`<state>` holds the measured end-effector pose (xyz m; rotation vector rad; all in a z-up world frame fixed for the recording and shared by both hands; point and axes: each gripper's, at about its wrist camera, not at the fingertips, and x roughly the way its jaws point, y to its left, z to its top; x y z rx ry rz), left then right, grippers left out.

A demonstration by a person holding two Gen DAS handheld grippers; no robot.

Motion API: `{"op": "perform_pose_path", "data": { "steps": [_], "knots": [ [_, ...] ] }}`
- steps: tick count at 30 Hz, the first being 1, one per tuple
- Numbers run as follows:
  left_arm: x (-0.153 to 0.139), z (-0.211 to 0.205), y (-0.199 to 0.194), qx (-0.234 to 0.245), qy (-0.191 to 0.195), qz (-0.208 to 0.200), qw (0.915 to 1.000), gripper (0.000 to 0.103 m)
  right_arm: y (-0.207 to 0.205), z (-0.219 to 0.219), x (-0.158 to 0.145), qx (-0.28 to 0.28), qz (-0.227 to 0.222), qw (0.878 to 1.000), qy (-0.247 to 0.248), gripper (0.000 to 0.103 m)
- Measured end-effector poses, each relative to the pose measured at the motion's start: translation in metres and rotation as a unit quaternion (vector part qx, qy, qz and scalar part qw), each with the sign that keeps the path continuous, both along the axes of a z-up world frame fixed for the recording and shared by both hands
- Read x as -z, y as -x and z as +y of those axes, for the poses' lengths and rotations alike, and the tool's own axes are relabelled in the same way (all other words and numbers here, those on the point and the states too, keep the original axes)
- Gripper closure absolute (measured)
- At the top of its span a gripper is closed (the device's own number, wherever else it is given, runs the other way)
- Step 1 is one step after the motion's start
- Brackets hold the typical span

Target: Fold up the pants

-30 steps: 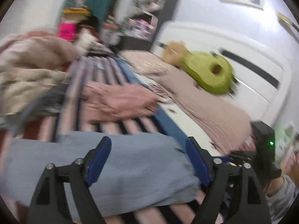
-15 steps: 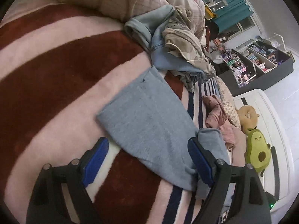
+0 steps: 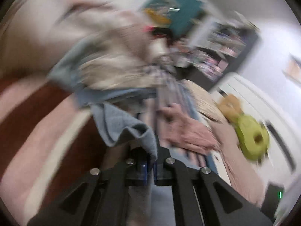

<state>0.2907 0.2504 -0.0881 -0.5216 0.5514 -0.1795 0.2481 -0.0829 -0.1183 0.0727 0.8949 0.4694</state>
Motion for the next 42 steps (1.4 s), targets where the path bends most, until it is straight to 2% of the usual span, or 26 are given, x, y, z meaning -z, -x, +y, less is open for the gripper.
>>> {"op": "perform_pose_path", "data": {
  "steps": [3, 4, 7, 9, 12, 16, 17, 18, 19, 20, 21, 23, 25, 27, 29, 31, 33, 35, 38, 40, 41, 42],
  "knots": [
    [-0.015, -0.075, -0.004, 0.1, -0.031, -0.014, 0.9944, 0.102, 0.0, -0.013, 0.002, 0.008, 0.005, 1.0, -0.011, 0.042],
    [-0.012, -0.107, -0.007, 0.141, -0.044, -0.009, 0.9889, 0.102, 0.0, -0.016, 0.002, 0.01, 0.006, 1.0, -0.013, 0.042],
    [0.009, -0.176, -0.011, 0.206, -0.103, 0.02, 0.9729, 0.103, 0.001, -0.031, 0.003, 0.02, 0.004, 1.0, -0.016, 0.042],
    [0.032, -0.208, -0.018, 0.239, -0.12, 0.049, 0.9624, 0.103, 0.003, -0.042, 0.003, 0.027, 0.003, 0.999, -0.018, 0.042],
    [0.06, -0.231, -0.023, 0.253, -0.149, 0.087, 0.952, 0.103, 0.005, -0.061, 0.007, 0.039, 0.008, 0.999, -0.021, 0.042],
    [0.055, -0.225, -0.016, 0.278, -0.125, 0.098, 0.9473, 0.099, 0.004, -0.075, 0.014, 0.049, 0.016, 0.998, -0.02, 0.042],
    [0.048, -0.219, -0.012, 0.281, -0.12, 0.093, 0.9476, 0.09, 0.003, -0.076, 0.015, 0.05, 0.019, 0.998, -0.021, 0.042],
    [0.039, -0.211, -0.007, 0.284, -0.116, 0.085, 0.9479, 0.075, 0.002, -0.077, 0.016, 0.051, 0.021, 0.998, -0.024, 0.042],
    [0.031, -0.204, -0.002, 0.282, -0.112, 0.074, 0.9499, 0.066, 0.001, -0.077, 0.015, 0.051, 0.022, 0.998, -0.027, 0.042],
    [0.026, -0.198, 0.002, 0.277, -0.109, 0.063, 0.9526, 0.053, -0.001, -0.075, 0.014, 0.049, 0.022, 0.998, -0.031, 0.042],
    [0.014, -0.185, 0.007, 0.266, -0.106, 0.047, 0.9569, 0.051, -0.004, -0.07, 0.011, 0.043, 0.019, 0.998, -0.037, 0.042],
    [-0.003, -0.158, 0.012, 0.243, -0.096, 0.028, 0.9648, 0.049, -0.009, -0.058, 0.004, 0.029, 0.011, 0.999, -0.045, 0.042],
    [-0.009, -0.131, 0.013, 0.207, -0.096, 0.019, 0.9734, 0.042, -0.014, -0.041, -0.003, 0.012, 0.004, 0.999, -0.048, 0.041],
    [-0.005, -0.107, 0.01, 0.171, -0.101, 0.025, 0.9797, 0.041, -0.022, -0.023, -0.006, -0.001, 0.003, 0.999, -0.049, 0.041],
    [0.009, -0.082, 0.004, 0.137, -0.099, 0.047, 0.9846, 0.041, -0.031, -0.001, -0.004, -0.025, 0.01, 0.998, -0.052, 0.04],
    [0.031, -0.062, -0.003, 0.119, -0.083, 0.074, 0.9866, 0.041, -0.039, 0.018, 0.004, -0.041, 0.032, 0.997, -0.049, 0.04],
    [0.049, -0.053, -0.007, 0.126, -0.062, 0.094, 0.9857, 0.041, -0.05, 0.035, 0.018, -0.047, 0.061, 0.996, -0.041, 0.04],
    [0.06, -0.049, -0.007, 0.143, -0.037, 0.099, 0.9841, 0.041, -0.055, 0.046, 0.029, -0.057, 0.078, 0.994, -0.045, 0.038],
    [0.065, -0.047, -0.004, 0.152, -0.026, 0.102, 0.9828, 0.041, -0.063, 0.059, 0.035, -0.055, 0.076, 0.994, -0.048, 0.038],
    [0.063, -0.047, 0.002, 0.169, -0.028, 0.098, 0.9804, 0.035, -0.07, 0.064, 0.037, -0.042, 0.068, 0.995, -0.052, 0.046],
    [0.061, -0.048, 0.007, 0.183, -0.032, 0.096, 0.9778, 0.022, -0.072, 0.065, 0.037, -0.036, 0.066, 0.996, -0.052, 0.065],
    [0.06, -0.051, 0.012, 0.204, -0.038, 0.095, 0.9737, 0.017, -0.074, 0.067, 0.038, -0.031, 0.062, 0.996, -0.047, 0.089]
  ]
}}
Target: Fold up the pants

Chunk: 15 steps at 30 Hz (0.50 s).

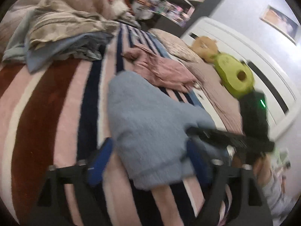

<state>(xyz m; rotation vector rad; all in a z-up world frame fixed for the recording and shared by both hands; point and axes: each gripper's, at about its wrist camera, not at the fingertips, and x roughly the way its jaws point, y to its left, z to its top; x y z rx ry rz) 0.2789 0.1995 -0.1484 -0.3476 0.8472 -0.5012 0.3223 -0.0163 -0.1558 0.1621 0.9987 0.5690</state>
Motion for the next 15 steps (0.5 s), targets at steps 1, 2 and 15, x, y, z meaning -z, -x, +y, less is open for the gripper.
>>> {"op": "perform_pose_path", "data": {
  "steps": [1, 2, 15],
  "knots": [
    [-0.001, -0.003, 0.004, 0.018, -0.006, -0.003, 0.9998, 0.017, -0.002, 0.001, 0.0, 0.006, -0.003, 1.0, 0.005, 0.098],
    [0.0, -0.007, 0.008, 0.024, -0.018, -0.007, 0.9995, 0.017, -0.003, 0.0, 0.0, 0.007, -0.004, 1.0, 0.001, 0.099],
    [-0.001, 0.0, 0.016, -0.079, -0.067, -0.042, 0.9938, 0.024, 0.015, -0.023, -0.018, 0.0, -0.017, 0.997, -0.07, 0.098]
  ]
}}
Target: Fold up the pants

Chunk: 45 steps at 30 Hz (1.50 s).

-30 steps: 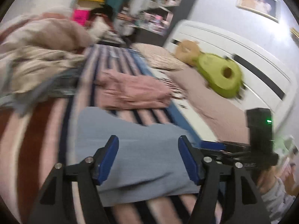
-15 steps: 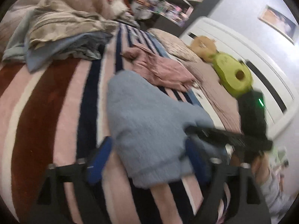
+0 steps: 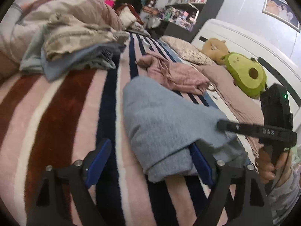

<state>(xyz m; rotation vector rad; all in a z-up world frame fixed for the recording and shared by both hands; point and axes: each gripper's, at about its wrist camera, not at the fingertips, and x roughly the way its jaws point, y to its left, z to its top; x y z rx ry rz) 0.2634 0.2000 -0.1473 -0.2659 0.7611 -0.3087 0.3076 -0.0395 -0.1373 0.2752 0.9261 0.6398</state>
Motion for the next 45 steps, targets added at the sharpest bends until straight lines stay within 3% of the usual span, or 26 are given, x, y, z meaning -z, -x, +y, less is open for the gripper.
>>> {"op": "perform_pose_path", "data": {
  "steps": [2, 5, 8, 10, 12, 16, 17, 21, 27, 31, 33, 34, 36, 38, 40, 42, 45],
  "knots": [
    [-0.004, -0.001, 0.001, -0.008, -0.007, -0.015, 0.9998, 0.028, 0.0, -0.002, 0.004, -0.009, 0.023, 1.0, -0.013, 0.097],
    [-0.012, -0.004, -0.001, -0.01, -0.007, -0.036, 0.9993, 0.043, 0.002, -0.003, 0.009, -0.022, 0.047, 0.998, -0.026, 0.07],
    [-0.022, -0.009, -0.004, -0.01, -0.012, -0.059, 0.9981, 0.067, 0.008, 0.0, 0.013, -0.039, 0.064, 0.997, -0.032, 0.067],
    [-0.027, -0.011, -0.006, -0.008, -0.004, -0.07, 0.9975, 0.075, 0.01, 0.001, 0.016, -0.05, 0.08, 0.994, -0.047, 0.06],
    [-0.032, -0.013, -0.006, 0.003, 0.006, -0.078, 0.997, 0.095, 0.01, 0.004, 0.019, -0.054, 0.092, 0.993, -0.058, 0.056],
    [-0.031, -0.016, -0.006, 0.025, 0.004, -0.073, 0.997, 0.099, 0.0, 0.009, 0.025, -0.057, 0.105, 0.988, -0.093, 0.049],
    [-0.029, -0.016, -0.005, 0.029, 0.001, -0.071, 0.9971, 0.1, -0.005, 0.009, 0.026, -0.055, 0.11, 0.986, -0.112, 0.043],
    [-0.024, -0.016, 0.0, 0.046, -0.003, -0.063, 0.997, 0.1, -0.02, -0.004, 0.024, -0.027, 0.123, 0.974, -0.188, 0.034],
    [-0.013, -0.013, 0.005, 0.055, 0.002, -0.048, 0.9973, 0.1, -0.033, -0.013, 0.021, -0.012, 0.124, 0.976, -0.18, 0.031],
    [-0.009, -0.014, 0.009, 0.053, -0.006, -0.043, 0.9977, 0.1, -0.052, 0.01, 0.034, -0.021, 0.142, 0.976, -0.166, 0.035],
    [-0.008, -0.015, 0.011, 0.052, -0.008, -0.043, 0.9977, 0.1, -0.059, 0.024, 0.037, -0.019, 0.143, 0.978, -0.151, 0.044],
    [-0.009, -0.015, 0.011, 0.051, -0.008, -0.043, 0.9977, 0.1, -0.061, 0.028, 0.038, -0.016, 0.141, 0.979, -0.147, 0.055],
    [-0.01, -0.015, 0.01, 0.052, -0.009, -0.044, 0.9977, 0.1, -0.063, 0.033, 0.037, -0.008, 0.135, 0.982, -0.132, 0.091],
    [-0.012, -0.014, 0.01, 0.054, -0.006, -0.044, 0.9976, 0.1, -0.061, 0.032, 0.036, 0.01, 0.123, 0.986, -0.11, 0.098],
    [-0.016, -0.012, 0.009, 0.052, -0.006, -0.046, 0.9976, 0.093, -0.052, 0.028, 0.027, 0.027, 0.087, 0.992, -0.088, 0.101],
    [-0.019, -0.013, 0.008, 0.049, -0.022, -0.045, 0.9976, 0.066, -0.042, 0.025, 0.019, 0.032, 0.06, 0.995, -0.066, 0.102],
    [-0.016, -0.023, 0.005, 0.043, -0.068, -0.034, 0.9962, 0.053, -0.027, 0.012, 0.007, 0.038, 0.035, 0.997, -0.054, 0.102]
  ]
}}
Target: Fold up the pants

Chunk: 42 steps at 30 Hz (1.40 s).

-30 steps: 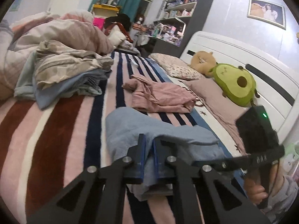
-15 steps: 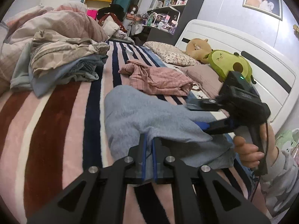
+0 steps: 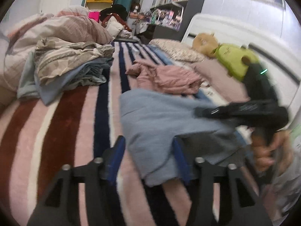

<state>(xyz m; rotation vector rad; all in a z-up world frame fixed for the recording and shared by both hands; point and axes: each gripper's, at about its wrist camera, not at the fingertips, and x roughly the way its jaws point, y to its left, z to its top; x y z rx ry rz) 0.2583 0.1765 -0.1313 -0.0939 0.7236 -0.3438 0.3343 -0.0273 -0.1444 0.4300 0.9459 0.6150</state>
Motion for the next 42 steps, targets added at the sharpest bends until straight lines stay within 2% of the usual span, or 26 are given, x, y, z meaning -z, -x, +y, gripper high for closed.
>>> {"op": "perform_pose_path", "data": {
  "steps": [2, 5, 7, 10, 12, 14, 18, 21, 24, 26, 29, 31, 33, 35, 37, 39, 42],
  "knots": [
    [0.003, -0.008, -0.001, 0.018, 0.001, 0.009, 0.9998, 0.051, 0.01, -0.012, -0.009, 0.006, -0.014, 1.0, 0.005, 0.102],
    [0.007, -0.021, 0.001, 0.041, 0.0, 0.015, 0.9991, 0.043, 0.024, -0.029, -0.022, 0.021, -0.038, 0.999, 0.027, 0.102],
    [0.007, -0.026, 0.003, 0.051, 0.004, 0.014, 0.9986, 0.042, 0.032, -0.038, -0.024, 0.03, -0.04, 0.998, 0.04, 0.102],
    [0.0, -0.024, 0.006, 0.079, 0.044, 0.011, 0.9958, 0.038, 0.044, -0.053, -0.023, 0.038, -0.044, 0.997, 0.06, 0.102],
    [-0.005, -0.019, 0.008, 0.081, 0.071, 0.004, 0.9942, 0.031, 0.053, -0.059, -0.021, 0.045, -0.055, 0.994, 0.084, 0.102],
    [-0.009, -0.014, 0.009, 0.078, 0.09, -0.001, 0.9929, 0.031, 0.06, -0.065, -0.021, 0.05, -0.062, 0.993, 0.09, 0.102],
    [-0.006, -0.015, 0.001, 0.032, 0.049, 0.011, 0.9982, 0.031, 0.065, -0.062, -0.04, 0.035, -0.096, 0.99, 0.097, 0.102],
    [0.003, -0.017, -0.008, 0.021, 0.055, 0.033, 0.9977, 0.031, 0.065, -0.055, -0.049, 0.025, -0.097, 0.987, 0.123, 0.102],
    [0.015, -0.023, -0.014, 0.018, 0.051, 0.052, 0.9972, 0.031, 0.062, -0.056, -0.031, 0.027, -0.072, 0.983, 0.165, 0.102],
    [0.024, -0.029, -0.017, 0.026, 0.054, 0.066, 0.996, 0.031, 0.057, -0.061, -0.006, 0.03, -0.038, 0.983, 0.178, 0.101],
    [0.03, -0.036, -0.019, 0.034, 0.056, 0.077, 0.9948, 0.031, 0.059, -0.063, 0.015, 0.029, -0.041, 0.978, 0.201, 0.1],
    [0.028, -0.037, -0.019, 0.039, 0.06, 0.078, 0.9944, 0.031, 0.063, -0.065, 0.014, 0.027, -0.05, 0.976, 0.211, 0.092],
    [0.021, -0.03, -0.02, 0.036, 0.074, 0.076, 0.9937, 0.031, 0.068, -0.069, 0.006, 0.03, -0.055, 0.973, 0.221, 0.077],
    [0.013, -0.023, -0.018, 0.025, 0.074, 0.066, 0.9947, 0.031, 0.076, -0.077, -0.009, 0.035, -0.072, 0.972, 0.222, 0.076],
    [0.003, -0.021, -0.01, 0.032, 0.052, 0.047, 0.997, 0.027, 0.081, -0.085, -0.023, 0.039, -0.085, 0.973, 0.213, 0.075],
    [0.002, -0.024, -0.004, 0.057, 0.031, 0.05, 0.9966, 0.019, 0.085, -0.088, -0.034, 0.035, -0.095, 0.975, 0.197, 0.072],
    [0.008, -0.031, 0.005, 0.068, -0.013, 0.05, 0.9964, 0.019, 0.087, -0.076, -0.041, 0.009, -0.101, 0.976, 0.191, 0.064]
  ]
}}
